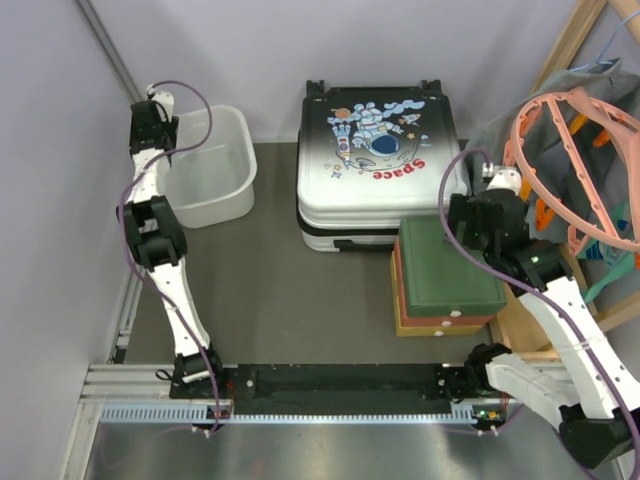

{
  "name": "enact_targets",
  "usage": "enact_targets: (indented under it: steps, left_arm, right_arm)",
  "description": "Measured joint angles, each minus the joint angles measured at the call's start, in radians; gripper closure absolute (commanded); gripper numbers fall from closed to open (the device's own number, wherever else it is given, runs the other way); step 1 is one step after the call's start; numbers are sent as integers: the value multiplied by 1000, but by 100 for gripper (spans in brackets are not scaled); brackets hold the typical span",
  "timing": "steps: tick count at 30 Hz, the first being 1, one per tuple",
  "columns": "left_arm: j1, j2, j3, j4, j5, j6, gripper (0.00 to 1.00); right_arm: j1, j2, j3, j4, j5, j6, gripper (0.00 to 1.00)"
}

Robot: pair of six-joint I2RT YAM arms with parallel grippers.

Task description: Open, take out, and arrange the luggage

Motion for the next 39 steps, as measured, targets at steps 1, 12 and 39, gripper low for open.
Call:
enact_targets:
  steps: [1,12,39]
  left_arm:
    - [0,-1,-10,1,-1,-2,25]
    - [-8,-251,-224,-193,204,-103,28]
    - [-108,-978,-794,-679,678,-42,36]
  right_arm:
    - [-29,3,0,-15,-3,12,1]
    - [-280,37,-2,-37,-268,89,1]
    - [161,-244,-292,59,-417,576,8]
